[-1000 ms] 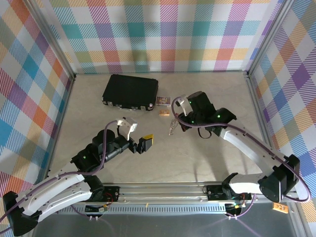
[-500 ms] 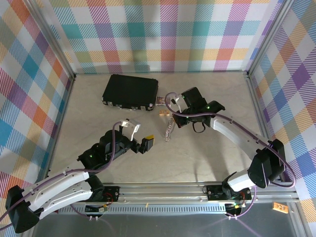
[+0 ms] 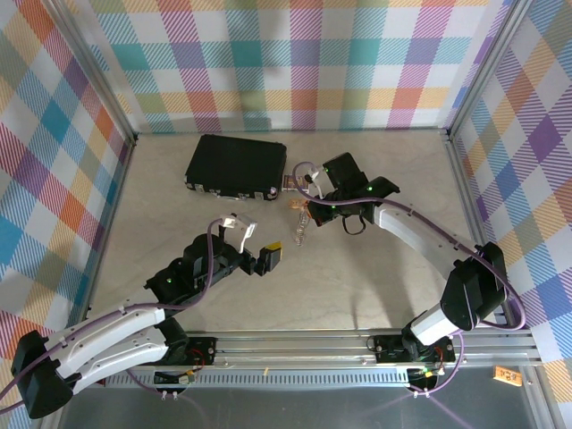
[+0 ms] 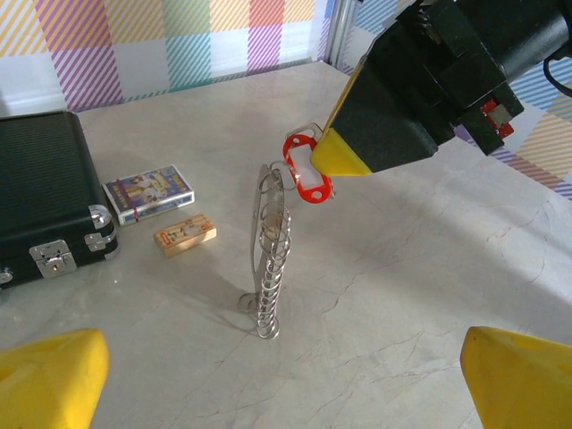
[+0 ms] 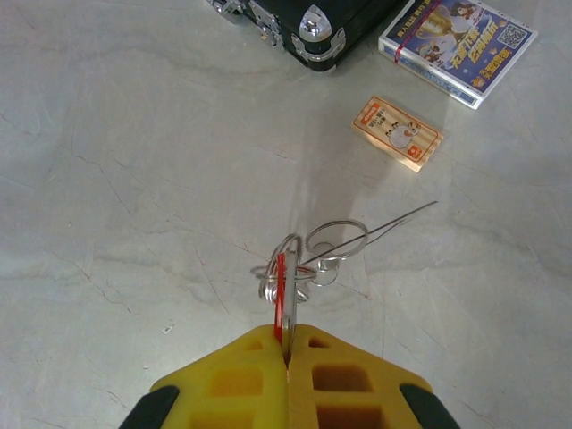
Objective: Put the keys on the keyring
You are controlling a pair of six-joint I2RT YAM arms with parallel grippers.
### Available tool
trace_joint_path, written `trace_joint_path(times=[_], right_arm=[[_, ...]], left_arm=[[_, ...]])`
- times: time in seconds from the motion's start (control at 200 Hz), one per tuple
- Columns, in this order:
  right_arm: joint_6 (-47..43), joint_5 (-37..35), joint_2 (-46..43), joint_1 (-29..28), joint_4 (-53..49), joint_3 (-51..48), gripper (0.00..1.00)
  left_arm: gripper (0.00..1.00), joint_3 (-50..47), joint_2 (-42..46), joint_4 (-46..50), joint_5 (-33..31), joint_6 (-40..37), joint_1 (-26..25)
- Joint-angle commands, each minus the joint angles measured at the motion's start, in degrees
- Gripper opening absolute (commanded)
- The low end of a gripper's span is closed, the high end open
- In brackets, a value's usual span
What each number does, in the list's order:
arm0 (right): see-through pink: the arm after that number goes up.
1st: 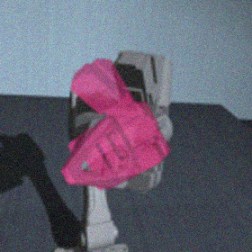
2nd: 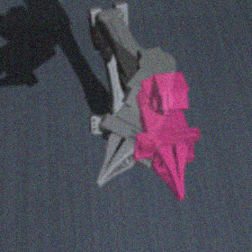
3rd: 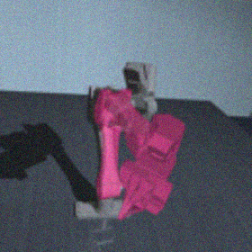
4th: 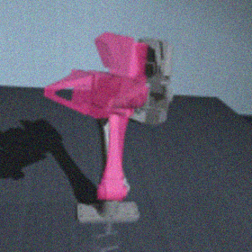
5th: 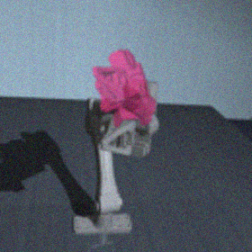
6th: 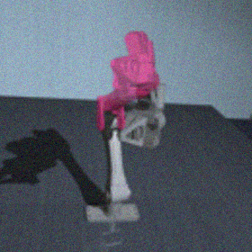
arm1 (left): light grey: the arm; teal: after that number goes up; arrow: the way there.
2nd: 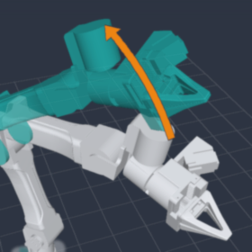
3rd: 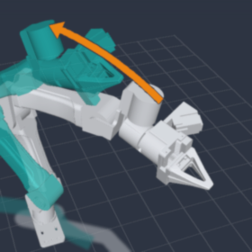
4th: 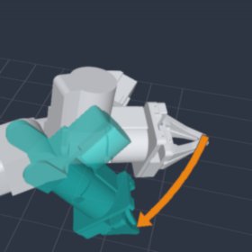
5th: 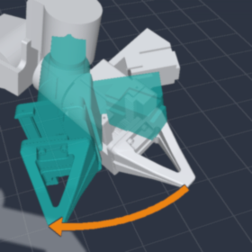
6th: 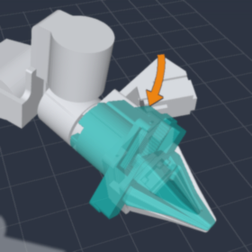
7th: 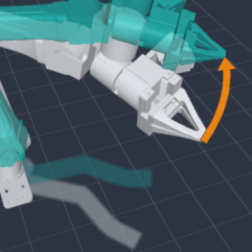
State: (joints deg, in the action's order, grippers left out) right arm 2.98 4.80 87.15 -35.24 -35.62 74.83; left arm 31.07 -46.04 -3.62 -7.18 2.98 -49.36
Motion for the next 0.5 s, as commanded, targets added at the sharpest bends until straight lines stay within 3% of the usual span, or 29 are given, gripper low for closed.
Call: trace_joint_path(times=[0.0, 0.495], right_arm=[[1.32, 1.09, -0.3, 0.26, 0.87, 0.11, 0.0], [2.19, 2.47, -4.52, 0.26, 0.37, -5.69, 0.0]], left_arm=[[1.0, -0.68, -0.5, -3.43, -0.47, -1.47, 0.05], [1.0, -0.57, -0.86, -3.59, 0.6, -2.58, 0.31]])
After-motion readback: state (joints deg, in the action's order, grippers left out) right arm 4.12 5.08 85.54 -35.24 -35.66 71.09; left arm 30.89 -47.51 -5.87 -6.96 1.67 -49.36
